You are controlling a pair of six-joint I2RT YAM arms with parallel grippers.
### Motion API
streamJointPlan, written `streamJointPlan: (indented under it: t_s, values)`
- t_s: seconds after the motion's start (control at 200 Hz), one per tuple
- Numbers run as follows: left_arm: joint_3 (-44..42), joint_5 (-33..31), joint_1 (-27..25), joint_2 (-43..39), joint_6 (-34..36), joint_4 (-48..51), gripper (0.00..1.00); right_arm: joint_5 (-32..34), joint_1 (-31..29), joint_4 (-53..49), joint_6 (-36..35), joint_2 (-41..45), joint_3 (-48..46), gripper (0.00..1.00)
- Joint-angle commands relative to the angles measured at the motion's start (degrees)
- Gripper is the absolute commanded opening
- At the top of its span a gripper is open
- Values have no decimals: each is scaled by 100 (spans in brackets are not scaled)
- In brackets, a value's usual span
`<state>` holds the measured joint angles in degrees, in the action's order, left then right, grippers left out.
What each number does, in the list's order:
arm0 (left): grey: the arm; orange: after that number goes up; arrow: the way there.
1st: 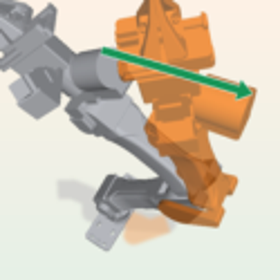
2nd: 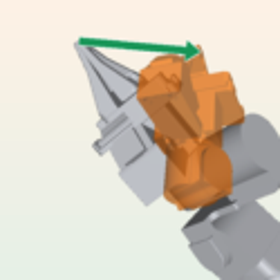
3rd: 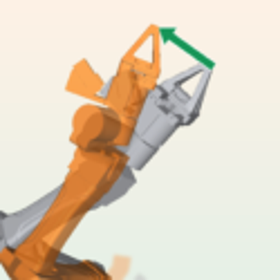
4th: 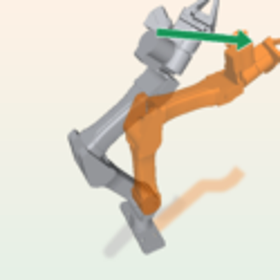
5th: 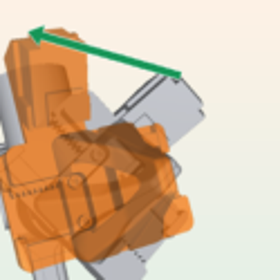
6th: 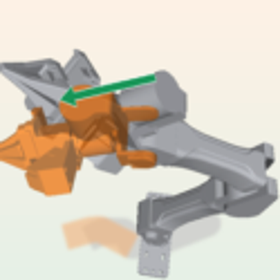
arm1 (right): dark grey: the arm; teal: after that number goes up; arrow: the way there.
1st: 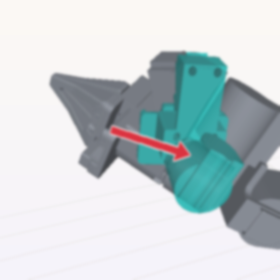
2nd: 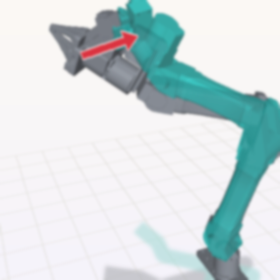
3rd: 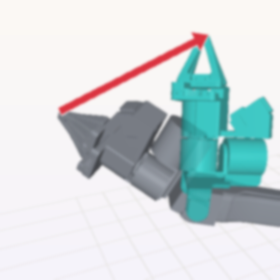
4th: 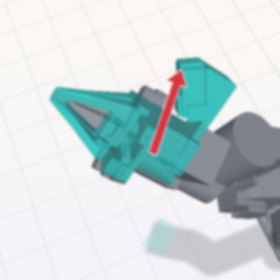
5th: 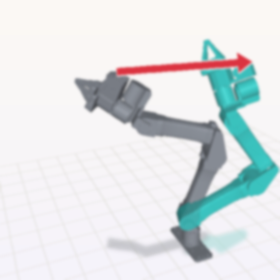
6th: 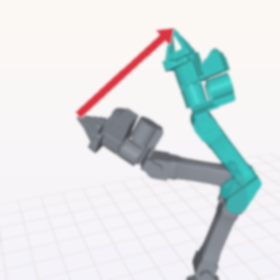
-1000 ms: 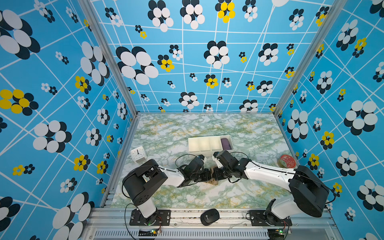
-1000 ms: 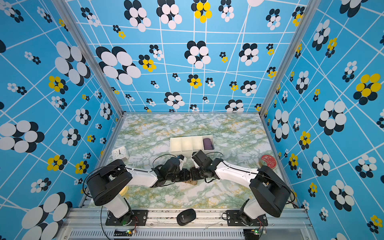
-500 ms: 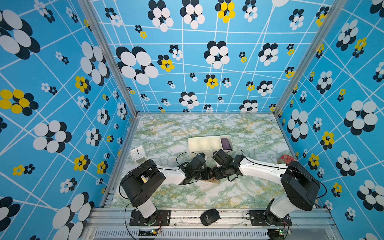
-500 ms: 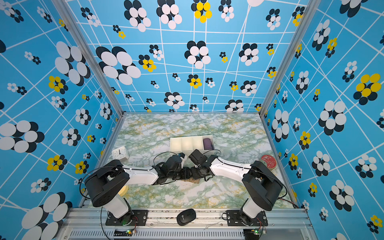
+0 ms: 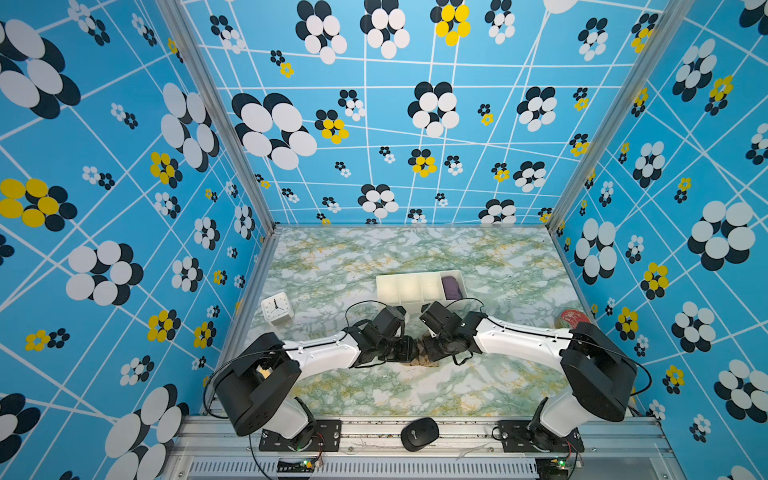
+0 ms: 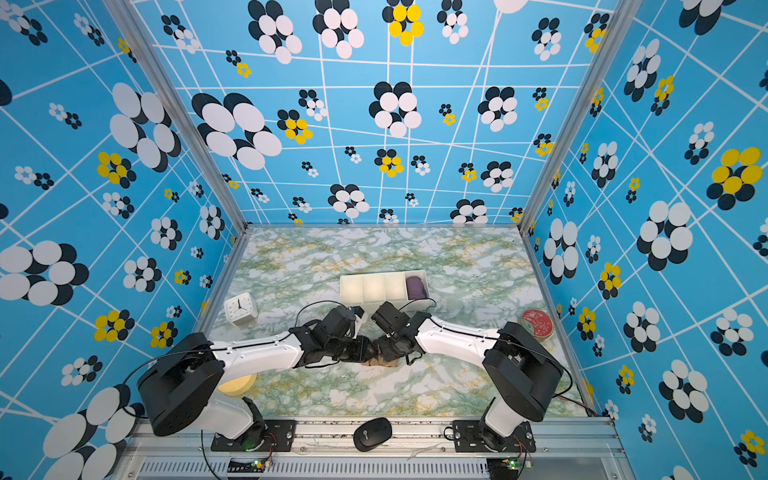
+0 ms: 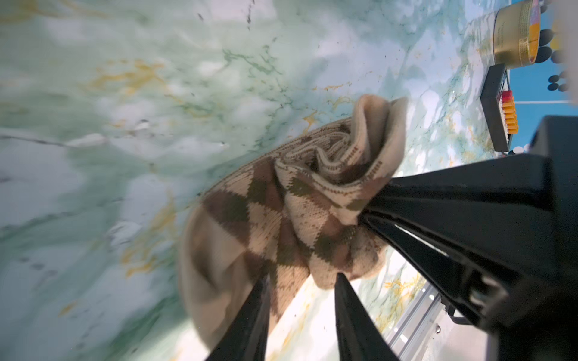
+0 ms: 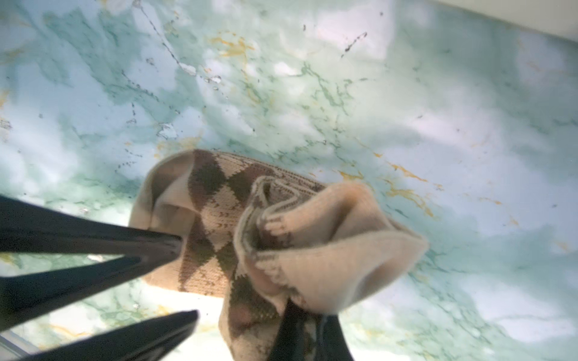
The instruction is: Roll the socks
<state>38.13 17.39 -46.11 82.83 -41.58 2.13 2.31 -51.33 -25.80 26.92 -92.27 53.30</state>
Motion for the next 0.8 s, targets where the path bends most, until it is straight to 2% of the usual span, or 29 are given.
streamJointPlan:
  t_s: [0.0,0.14,0.325,0.475,0.795]
  values:
    - [85,-219,167,-478,373,855,37,160,-35,-220,-142,-146,14,0]
    - [-194,-322,304,-745,365,865,31,121,-43,-181,-178,-139,35,0]
    - [-429,-441,279,-856,203,392,25,138,-48,-213,-213,-153,84,0]
    - [-412,-568,156,-831,221,256,7,164,-85,-249,-222,-186,129,0]
    - [-475,-862,-217,-798,-34,-755,6,46,-105,-170,-130,-110,139,0]
